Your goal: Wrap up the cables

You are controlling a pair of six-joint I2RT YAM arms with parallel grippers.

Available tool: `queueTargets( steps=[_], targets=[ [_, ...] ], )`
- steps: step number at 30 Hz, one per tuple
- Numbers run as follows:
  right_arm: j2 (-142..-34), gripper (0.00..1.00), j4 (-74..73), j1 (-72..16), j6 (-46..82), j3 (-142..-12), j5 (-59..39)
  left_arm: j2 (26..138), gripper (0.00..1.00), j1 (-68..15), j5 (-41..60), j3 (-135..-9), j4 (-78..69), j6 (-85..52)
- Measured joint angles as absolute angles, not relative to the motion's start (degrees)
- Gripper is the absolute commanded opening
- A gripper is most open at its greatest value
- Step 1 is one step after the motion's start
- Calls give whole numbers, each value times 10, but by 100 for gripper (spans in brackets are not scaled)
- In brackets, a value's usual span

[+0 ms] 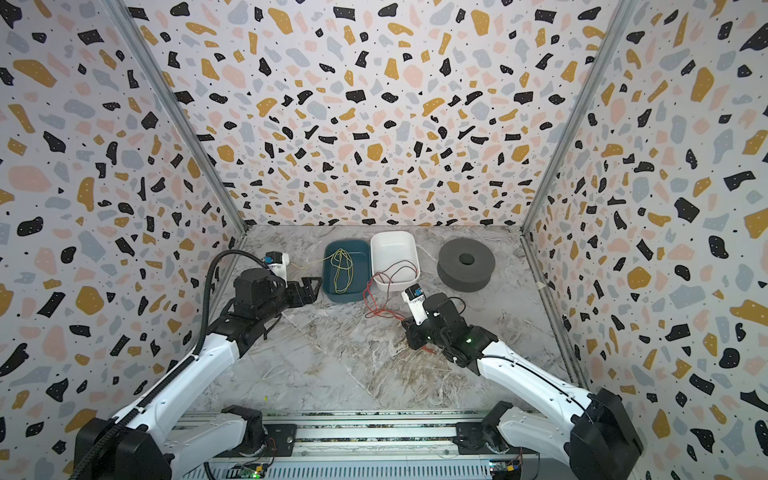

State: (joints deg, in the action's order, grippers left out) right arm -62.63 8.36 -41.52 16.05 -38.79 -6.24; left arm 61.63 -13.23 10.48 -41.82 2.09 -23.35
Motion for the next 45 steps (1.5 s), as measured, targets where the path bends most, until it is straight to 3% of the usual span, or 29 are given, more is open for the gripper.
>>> queueTargets(
  steps=[3, 13, 19, 25, 36, 45],
  targets=[
    [-632, 8, 96, -415, 172, -386, -38, 616, 93, -132, 105, -418, 25, -234],
    [-639, 76, 121, -415, 192, -388, -6, 615, 96, -132, 98, -418, 48, -214],
    [-672, 93, 99, -414, 190, -415, -37, 599, 96, -132, 89, -418, 62, -198],
    [-760, 94, 47, -413, 202, -470, -84, 579, 96, -133, 82, -393, 61, -190],
    [-927, 68, -41, -415, 287, -578, -126, 579, 96, -132, 72, -390, 62, -182],
    [-1028, 58, -58, -418, 349, -661, -124, 579, 96, -132, 65, -390, 62, -177]
  ],
)
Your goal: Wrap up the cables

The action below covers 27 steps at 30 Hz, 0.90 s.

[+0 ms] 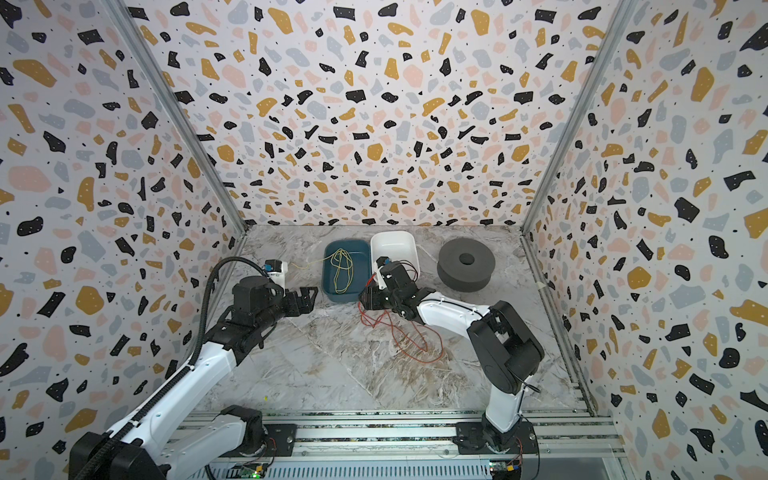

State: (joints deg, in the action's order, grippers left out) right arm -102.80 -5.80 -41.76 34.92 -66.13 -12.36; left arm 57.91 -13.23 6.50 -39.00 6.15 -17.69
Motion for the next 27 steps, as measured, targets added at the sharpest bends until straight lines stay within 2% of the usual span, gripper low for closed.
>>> queueTargets(
  steps=[8, 14, 19, 27],
  targets=[
    [-1098, 44, -27, -418, 368, -768, -101, 579, 96, -132, 63, -390, 62, -176],
    [-1106, 44, 10, -418, 372, -781, -69, 579, 96, -132, 63, -390, 62, -176],
    [-1110, 49, 45, -423, 373, -789, -44, 579, 96, -132, 63, -390, 62, -176],
    [-1148, 43, 74, -432, 373, -847, -23, 578, 96, -132, 63, -390, 62, -176]
  ],
)
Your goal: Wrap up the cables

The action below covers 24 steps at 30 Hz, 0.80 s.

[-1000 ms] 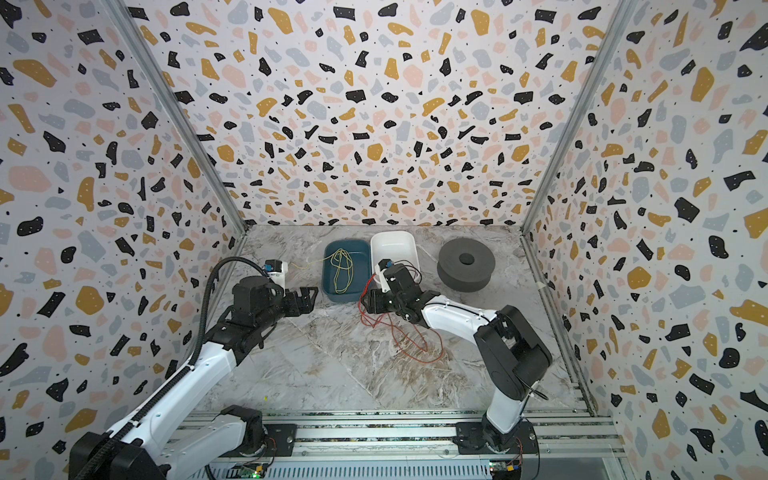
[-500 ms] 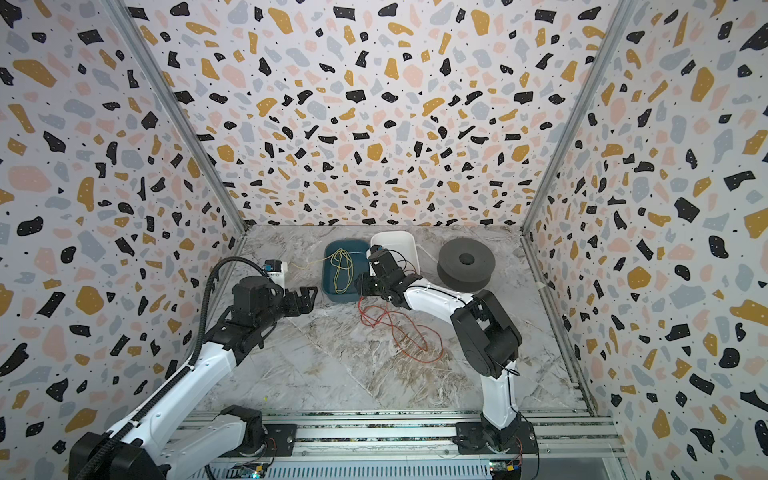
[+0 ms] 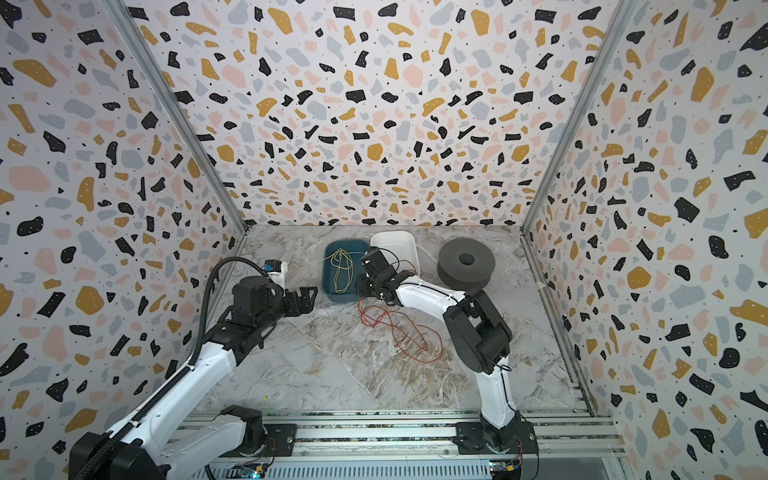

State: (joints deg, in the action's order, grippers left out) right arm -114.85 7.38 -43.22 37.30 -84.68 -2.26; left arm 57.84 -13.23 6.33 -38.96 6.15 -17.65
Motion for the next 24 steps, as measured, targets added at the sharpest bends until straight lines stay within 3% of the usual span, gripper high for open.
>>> queueTargets(
  steps=[16, 24],
  targets=[
    [-1160, 35, 111, -435, 374, -854, 10, 578, 96, -132, 63, -389, 62, -176],
    [-1162, 24, 115, -438, 370, -856, 25, 578, 96, -132, 63, -389, 62, -176]
  ],
)
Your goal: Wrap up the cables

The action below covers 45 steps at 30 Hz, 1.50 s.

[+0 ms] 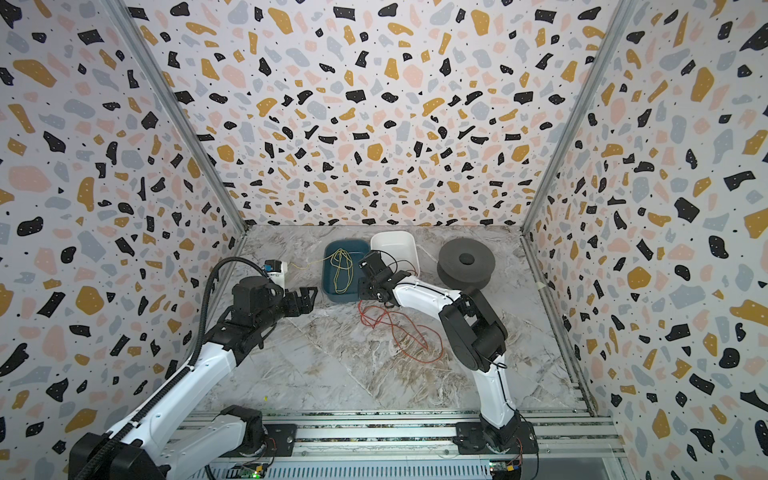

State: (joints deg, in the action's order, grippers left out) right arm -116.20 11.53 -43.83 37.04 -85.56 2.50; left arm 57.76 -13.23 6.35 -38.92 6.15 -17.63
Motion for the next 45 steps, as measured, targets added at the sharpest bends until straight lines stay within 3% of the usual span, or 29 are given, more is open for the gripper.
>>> queueTargets(
  steps=[17, 30, 45],
  targets=[
    [-1147, 0, 105, -438, 354, -844, 35, 578, 96, -132, 63, -389, 62, -176],
    [-1059, 0, 77, -438, 307, -797, 41, 578, 96, -132, 63, -389, 62, -176],
    [-813, 0, 36, -451, 144, -645, -35, 578, 96, -132, 61, -389, 61, -176]
  ],
)
